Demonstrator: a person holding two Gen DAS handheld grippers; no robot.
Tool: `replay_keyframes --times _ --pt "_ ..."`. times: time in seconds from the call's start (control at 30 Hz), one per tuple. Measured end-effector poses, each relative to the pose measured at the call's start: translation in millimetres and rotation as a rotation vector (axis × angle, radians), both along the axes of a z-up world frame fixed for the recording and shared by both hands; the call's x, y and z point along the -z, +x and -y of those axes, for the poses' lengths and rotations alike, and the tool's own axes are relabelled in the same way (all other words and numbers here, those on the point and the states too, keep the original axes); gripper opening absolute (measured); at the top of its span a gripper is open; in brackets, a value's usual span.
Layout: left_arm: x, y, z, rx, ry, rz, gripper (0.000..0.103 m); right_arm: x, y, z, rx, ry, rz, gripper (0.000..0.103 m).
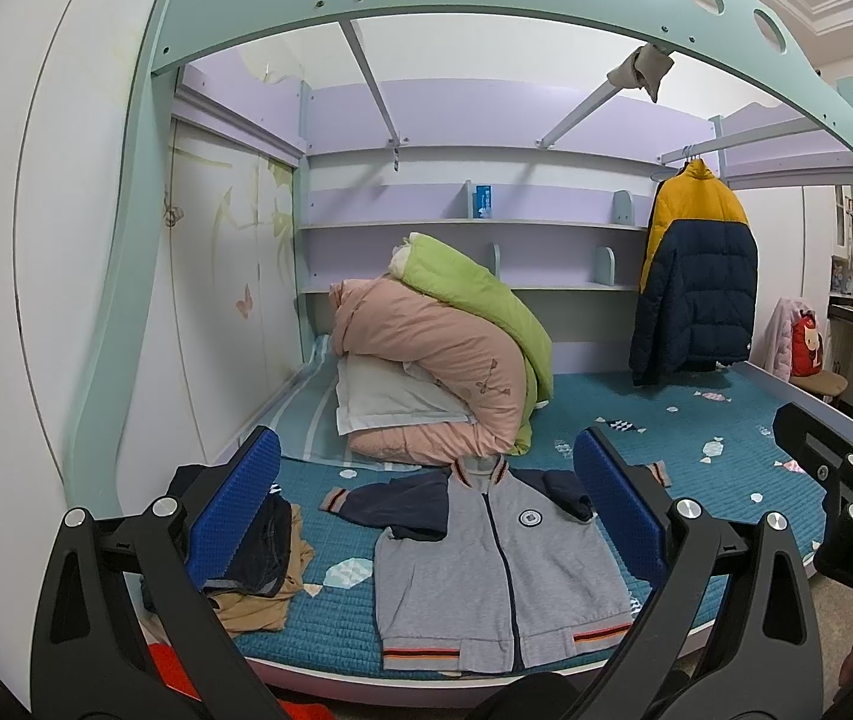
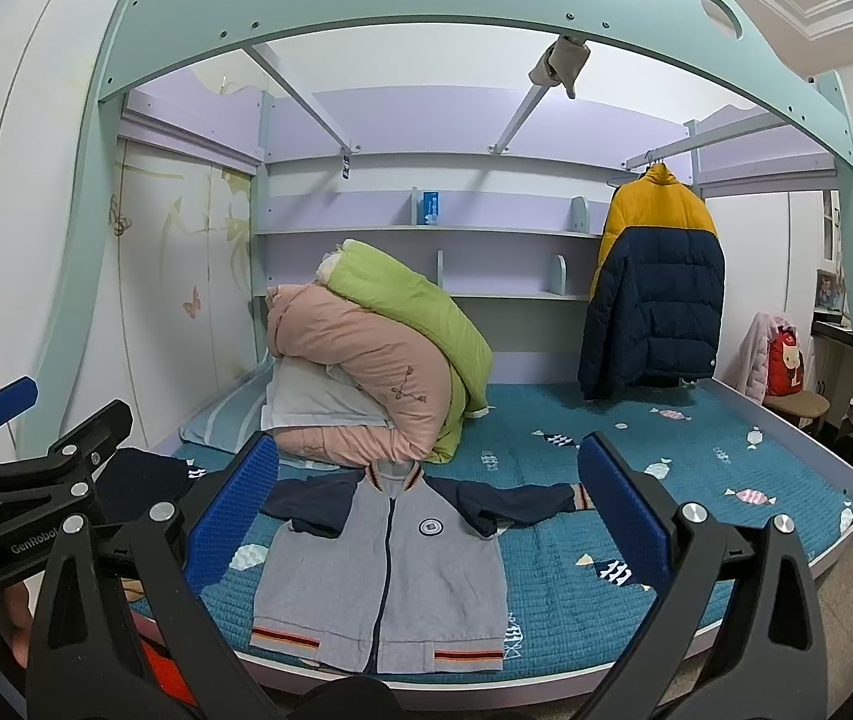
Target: Fold large clothes
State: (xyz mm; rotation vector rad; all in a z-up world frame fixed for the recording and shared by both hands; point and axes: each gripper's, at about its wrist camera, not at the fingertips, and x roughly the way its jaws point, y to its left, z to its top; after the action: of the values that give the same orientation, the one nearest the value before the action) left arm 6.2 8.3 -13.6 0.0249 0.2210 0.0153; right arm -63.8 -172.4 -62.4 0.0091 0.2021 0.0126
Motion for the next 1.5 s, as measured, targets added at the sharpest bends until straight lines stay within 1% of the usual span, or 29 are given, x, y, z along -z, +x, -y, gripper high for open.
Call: replay_keyframes --times 0.03,0.3,0.43,0.57,0.73,0.93,1.13,1.23,1.3,1.33,1.5 --pt "5.5 -0.5 -1.4 -0.002 0.0 -0.002 0.098 0.3 -0.1 -0.2 0.0 0.0 -0.002 0.096" --pt "15.0 1.5 -6.9 -0.003 0.0 -0.013 0.098 -0.7 7.2 1.3 0.004 0.0 -0.017 0.096" --pt "19.7 10.3 -7.0 -0.005 -0.003 -0.031 0.098 0.5 17.3 4.2 0.015 0.005 -0.03 0.096" --pt "26.5 24.4 -4.3 -0.005 0.0 -0.062 0.098 9.3 31.0 10.1 0.026 0.019 -0.048 0.096" --pt "41.9 50.9 2.3 -0.012 0.027 -0.119 0.098 28.4 63.1 17.1 0.017 0.05 -0.099 0.096" --pt "67.9 99.8 8.7 -0.031 0.053 -0.216 0.098 63.4 121.6 24.9 -0.01 0.107 -0.201 0.096" --pt "111.6 158.3 7.3 -0.026 0.06 -0.349 0.098 110.9 186.6 26.6 -0.034 0.142 -0.324 0.096" --pt "142.0 191.8 1.1 -0.029 0.055 -0.445 0.098 139.4 221.7 27.0 -0.043 0.161 -0.385 0.096" --pt "166.8 214.9 -8.6 -0.051 0.05 -0.517 0.098 158.6 245.9 26.6 -0.051 0.177 -0.422 0.096" --pt "180.2 227.8 -16.0 -0.066 0.043 -0.557 0.098 166.7 255.0 25.4 -0.055 0.183 -0.438 0.096" --pt "230.5 277.8 -51.6 -0.133 -0.035 -0.678 0.098 206.7 309.8 20.3 -0.083 0.217 -0.516 0.096"
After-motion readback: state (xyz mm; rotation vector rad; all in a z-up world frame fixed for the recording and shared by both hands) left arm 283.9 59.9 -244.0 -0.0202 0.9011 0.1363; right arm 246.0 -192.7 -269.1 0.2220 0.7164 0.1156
